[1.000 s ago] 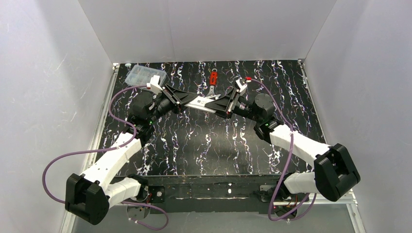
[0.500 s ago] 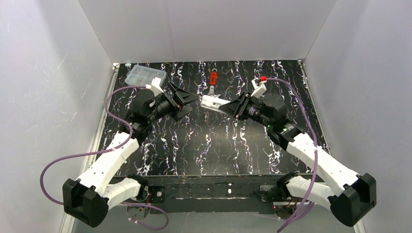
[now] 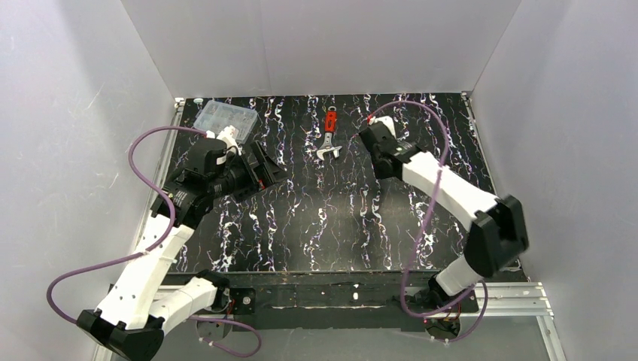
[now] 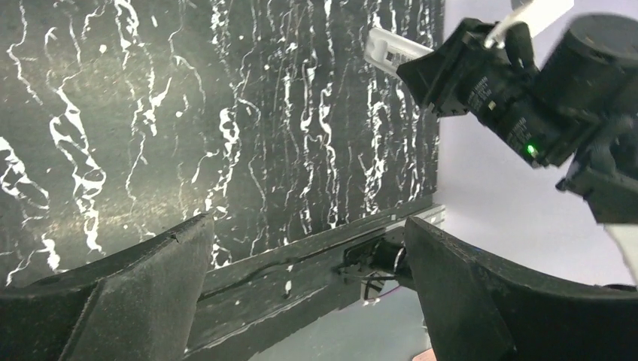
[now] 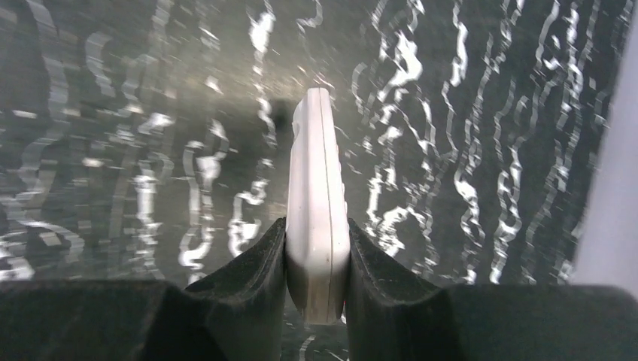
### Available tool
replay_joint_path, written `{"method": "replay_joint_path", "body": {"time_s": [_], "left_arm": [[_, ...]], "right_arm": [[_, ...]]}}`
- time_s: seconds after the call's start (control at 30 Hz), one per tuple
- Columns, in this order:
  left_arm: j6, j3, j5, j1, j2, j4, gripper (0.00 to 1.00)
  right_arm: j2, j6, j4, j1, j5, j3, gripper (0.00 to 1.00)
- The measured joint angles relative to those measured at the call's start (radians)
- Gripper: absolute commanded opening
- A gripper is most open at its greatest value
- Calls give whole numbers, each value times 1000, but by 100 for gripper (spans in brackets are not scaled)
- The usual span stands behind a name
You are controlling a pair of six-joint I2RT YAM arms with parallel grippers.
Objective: Load the batteries into the remote control
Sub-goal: Place the remote control at the center of the board.
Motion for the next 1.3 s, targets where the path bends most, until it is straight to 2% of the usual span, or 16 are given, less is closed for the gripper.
{"method": "replay_joint_path", "body": {"time_s": [0.23, 0.37, 0.53, 0.83, 1.23, 1.3], "left_arm": [[34, 0, -10, 0, -3, -72, 98], [45, 0, -9, 0, -4, -88, 98], [50, 0, -8, 0, -4, -101, 98], [53, 0, 14, 2, -4, -101, 98], [56, -4, 28, 2, -4, -100, 99], [56, -4, 31, 2, -4, -100, 99]], "right_arm": [[192, -19, -223, 4, 137, 91, 1], [274, -32, -282, 21, 173, 167, 1], [355, -32, -330, 67, 177, 174, 2], [366, -31, -352, 106, 154, 171, 24], [366, -36, -348, 122, 120, 169, 43], [366, -35, -341, 126, 99, 162, 49]]}}
